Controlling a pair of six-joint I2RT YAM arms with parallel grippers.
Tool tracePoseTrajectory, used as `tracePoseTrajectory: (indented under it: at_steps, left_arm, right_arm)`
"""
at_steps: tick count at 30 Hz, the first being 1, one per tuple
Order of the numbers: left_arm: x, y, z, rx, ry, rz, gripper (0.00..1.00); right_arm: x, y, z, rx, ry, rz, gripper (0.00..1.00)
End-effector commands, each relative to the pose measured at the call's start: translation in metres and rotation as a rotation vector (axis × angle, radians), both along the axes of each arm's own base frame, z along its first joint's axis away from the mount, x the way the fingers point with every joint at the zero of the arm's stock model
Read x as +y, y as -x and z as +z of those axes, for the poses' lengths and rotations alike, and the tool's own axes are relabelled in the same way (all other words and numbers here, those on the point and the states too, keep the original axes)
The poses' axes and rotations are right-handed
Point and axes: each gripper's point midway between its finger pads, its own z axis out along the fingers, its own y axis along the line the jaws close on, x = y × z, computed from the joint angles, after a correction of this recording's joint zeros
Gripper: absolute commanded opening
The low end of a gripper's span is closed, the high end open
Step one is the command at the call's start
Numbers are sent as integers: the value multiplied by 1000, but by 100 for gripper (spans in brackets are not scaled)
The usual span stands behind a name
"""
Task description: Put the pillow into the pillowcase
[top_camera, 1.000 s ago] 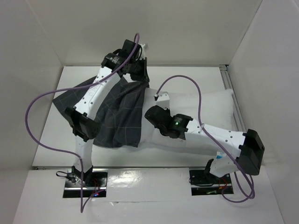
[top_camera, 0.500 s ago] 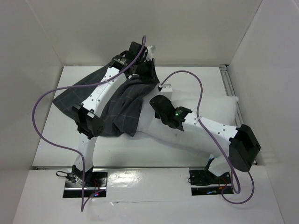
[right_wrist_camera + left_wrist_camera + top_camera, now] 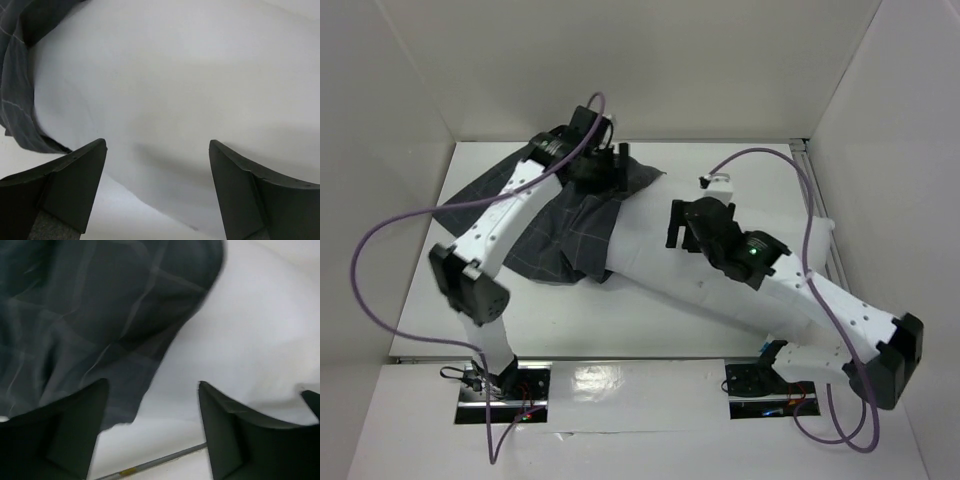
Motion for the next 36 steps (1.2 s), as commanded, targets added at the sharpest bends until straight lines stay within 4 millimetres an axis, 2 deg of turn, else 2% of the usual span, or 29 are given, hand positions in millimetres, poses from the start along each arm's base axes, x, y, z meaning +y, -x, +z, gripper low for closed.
tracePoseTrajectory:
  at_steps: [1, 2, 3, 4, 5, 7, 8, 9, 10, 11, 13, 16, 17, 18, 19, 22, 27, 31, 32, 34, 35, 36]
  left_arm:
    - [73, 38, 20, -109, -153, 244, 76]
    - [81, 50, 14, -109, -165, 285, 65]
    - [95, 68, 25, -156, -148, 328, 48]
    - [92, 91, -11, -83, -165, 328, 29]
    - [93, 103, -23, -62, -160, 334, 28]
    - [74, 127, -38, -41, -65, 282, 36]
    - [68, 141, -67, 19, -57, 284, 46]
    - [58, 148, -77, 28, -36, 263, 66]
    - [51, 152, -88, 29, -32, 260, 75]
    - [38, 162, -109, 48, -38, 228, 82]
    - [34, 165, -131, 61, -60, 265, 90]
    - [28, 157, -158, 49, -54, 282, 90]
    - [35, 156, -169, 44, -68, 301, 90]
    - [34, 145, -172, 26, -38, 322, 90]
    - [37, 140, -173, 8, -40, 327, 90]
    - [43, 128, -189, 1, -81, 338, 86]
    - [50, 108, -203, -3, -111, 377, 69]
    - [48, 93, -196, -18, -111, 381, 45]
    - [48, 93, -196, -18, -111, 381, 35]
    - [48, 94, -191, -19, -110, 381, 20]
    - [48, 94, -191, -19, -110, 381, 5]
    - [49, 94, -186, -20, -107, 381, 0]
  right_arm:
    - [-17, 23, -7, 73, 47, 30, 90]
    - [-21, 27, -11, 95, 68, 30, 90]
    - [-21, 31, -9, 90, 55, 17, 90]
    - [-17, 34, 2, 55, 32, 42, 90]
    - [-9, 36, 9, 31, 8, 65, 92]
    - [-8, 33, 20, 1, 0, 65, 93]
    - [-7, 28, 16, 20, 36, 50, 93]
    - [-14, 28, 9, 44, 88, 29, 94]
    - [-16, 27, 5, 57, 117, 18, 94]
    - [-18, 27, -1, 76, 137, 6, 96]
    - [-20, 29, -3, 93, 148, 1, 98]
    - [-25, 38, -4, 107, 140, 17, 99]
    - [-28, 41, -3, 108, 141, 18, 99]
    - [-30, 43, -5, 122, 145, 11, 99]
    - [-35, 50, -11, 154, 171, 17, 99]
    - [-43, 58, -12, 176, 168, -2, 99]
    - [-54, 66, -11, 192, 176, -22, 99]
    - [-55, 67, -7, 186, 169, -22, 99]
    - [-55, 67, -7, 186, 169, -22, 99]
    - [-51, 69, -7, 191, 168, 15, 99]
    - [-46, 68, -6, 186, 159, 35, 99]
    - [-42, 68, -8, 195, 165, 63, 99]
